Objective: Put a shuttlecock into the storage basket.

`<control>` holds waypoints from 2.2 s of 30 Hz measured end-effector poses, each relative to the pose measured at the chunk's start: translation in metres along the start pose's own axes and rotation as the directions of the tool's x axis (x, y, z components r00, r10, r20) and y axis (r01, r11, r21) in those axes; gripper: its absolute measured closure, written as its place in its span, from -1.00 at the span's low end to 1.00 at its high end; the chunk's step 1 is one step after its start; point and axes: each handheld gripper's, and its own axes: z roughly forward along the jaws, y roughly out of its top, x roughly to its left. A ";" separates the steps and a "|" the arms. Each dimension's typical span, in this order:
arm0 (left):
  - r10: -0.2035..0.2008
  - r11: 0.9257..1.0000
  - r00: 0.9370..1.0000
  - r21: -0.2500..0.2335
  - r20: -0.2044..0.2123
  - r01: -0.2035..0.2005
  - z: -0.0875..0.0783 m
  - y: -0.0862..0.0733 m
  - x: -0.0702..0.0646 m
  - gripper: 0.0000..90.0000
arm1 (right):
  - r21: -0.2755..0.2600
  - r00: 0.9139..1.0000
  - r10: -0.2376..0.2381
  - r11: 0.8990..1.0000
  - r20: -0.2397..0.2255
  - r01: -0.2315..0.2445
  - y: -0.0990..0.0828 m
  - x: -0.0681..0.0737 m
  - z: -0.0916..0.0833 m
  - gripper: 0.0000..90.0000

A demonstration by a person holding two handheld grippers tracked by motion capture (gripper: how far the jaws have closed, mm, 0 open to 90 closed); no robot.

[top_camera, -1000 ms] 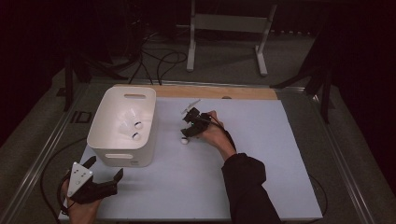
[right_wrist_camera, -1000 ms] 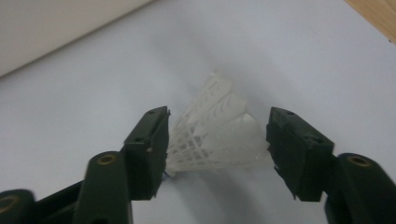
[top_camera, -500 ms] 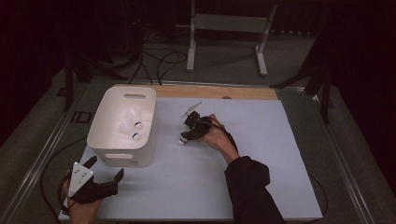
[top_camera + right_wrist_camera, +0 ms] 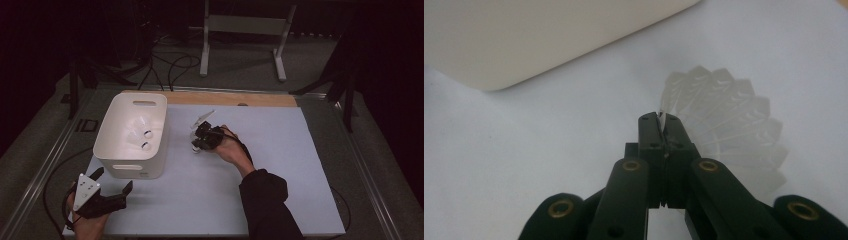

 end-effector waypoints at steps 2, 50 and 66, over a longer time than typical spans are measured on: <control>0.000 1.000 1.000 0.000 0.000 0.000 0.000 0.000 0.000 -1.00 | -0.008 1.000 -0.008 1.000 0.010 0.008 0.001 0.000 -0.002 0.98; -0.002 1.000 1.000 0.000 -0.004 0.002 0.000 0.000 0.000 -1.00 | -0.165 0.994 0.032 0.986 0.109 -0.014 0.029 0.008 -0.052 0.98; -0.001 1.000 1.000 0.003 -0.003 0.001 0.000 0.000 0.000 -1.00 | -0.198 0.993 0.033 0.980 0.112 -0.010 0.040 0.014 -0.066 0.98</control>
